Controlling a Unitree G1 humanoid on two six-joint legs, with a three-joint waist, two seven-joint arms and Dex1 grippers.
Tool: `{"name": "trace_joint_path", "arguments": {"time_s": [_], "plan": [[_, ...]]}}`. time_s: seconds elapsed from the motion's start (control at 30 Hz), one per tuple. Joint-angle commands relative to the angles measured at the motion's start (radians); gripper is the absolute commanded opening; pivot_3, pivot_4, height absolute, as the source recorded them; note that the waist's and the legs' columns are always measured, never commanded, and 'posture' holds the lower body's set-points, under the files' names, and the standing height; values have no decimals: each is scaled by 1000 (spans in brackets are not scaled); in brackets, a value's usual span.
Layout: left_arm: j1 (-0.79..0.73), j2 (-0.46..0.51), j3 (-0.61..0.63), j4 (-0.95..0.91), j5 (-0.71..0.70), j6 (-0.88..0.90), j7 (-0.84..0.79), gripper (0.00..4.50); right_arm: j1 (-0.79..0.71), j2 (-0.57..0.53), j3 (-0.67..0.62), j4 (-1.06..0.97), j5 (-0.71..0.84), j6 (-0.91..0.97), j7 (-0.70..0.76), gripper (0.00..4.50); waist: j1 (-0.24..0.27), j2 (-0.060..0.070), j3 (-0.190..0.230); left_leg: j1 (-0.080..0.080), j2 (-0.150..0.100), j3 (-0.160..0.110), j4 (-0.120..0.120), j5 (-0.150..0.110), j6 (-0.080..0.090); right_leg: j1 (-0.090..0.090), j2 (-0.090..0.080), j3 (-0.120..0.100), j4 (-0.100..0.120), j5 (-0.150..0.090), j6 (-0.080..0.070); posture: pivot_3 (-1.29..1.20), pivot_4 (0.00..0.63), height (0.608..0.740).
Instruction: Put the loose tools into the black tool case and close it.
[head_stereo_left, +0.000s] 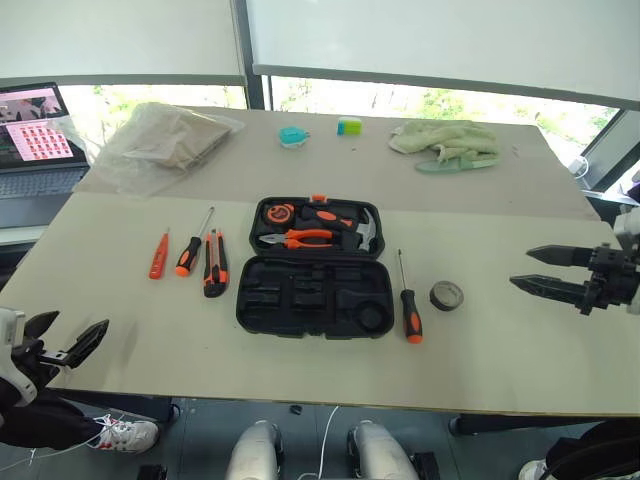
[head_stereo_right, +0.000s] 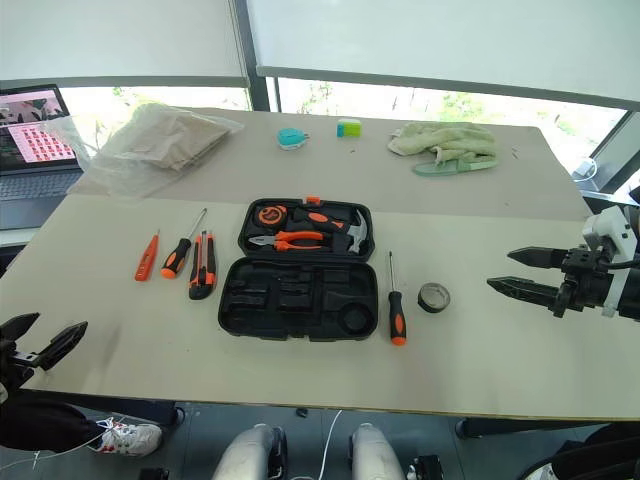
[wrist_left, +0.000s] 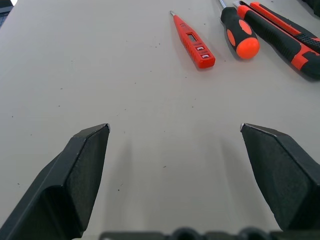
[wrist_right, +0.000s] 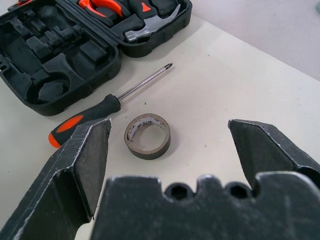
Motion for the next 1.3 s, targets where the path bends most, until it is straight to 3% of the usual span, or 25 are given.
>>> {"name": "trace_joint_path", "arguments": {"time_s": [0.03,0.3,0.5,0.6,0.7,0.9,1.03,1.3], "plan": [[12,5,2,-19,12,-16,-5,4500,2,-13,-40,-13,0,-23,3,4363,0,0,0,0,0,0,0,0,0,0,0,0,0,0,0,0,150,740],[-20,14,-39,-19,11,29,11,4500,6,-12,-50,-65,-12,-24,-38,4363,0,0,0,0,0,0,0,0,0,0,0,0,0,0,0,0,150,740],[-152,80,-121,-110,-42,234,75,4500,48,-19,-93,-233,54,81,-61,4363,7,0,0,0,0,-1,0,0,0,0,0,0,1,0,1,0,150,740],[-340,132,-240,-111,-36,395,166,4500,91,-2,-120,-433,145,175,-91,4363,9,0,0,0,0,-1,0,0,-1,1,0,0,1,1,1,0,150,740],[-538,119,-351,-57,-19,506,236,4500,110,24,-126,-589,209,233,-145,4363,14,0,0,0,-1,-3,0,1,-2,1,2,0,2,1,1,0,150,740],[-755,68,-504,81,66,529,305,4500,97,67,-113,-737,283,306,-251,4363,4,-1,0,-2,-1,-4,0,1,-2,1,2,0,2,1,2,0,150,740],[-817,43,-585,177,119,500,304,3362,114,74,-126,-790,315,328,-287,4500,3,-1,0,-2,-1,-4,0,1,-2,0,2,0,2,1,2,0,150,740],[-865,9,-643,293,185,439,282,3362,148,66,-157,-812,339,340,-311,4500,6,-1,0,-3,-2,-4,2,1,-2,1,2,-1,2,1,2,0,150,740]]}}
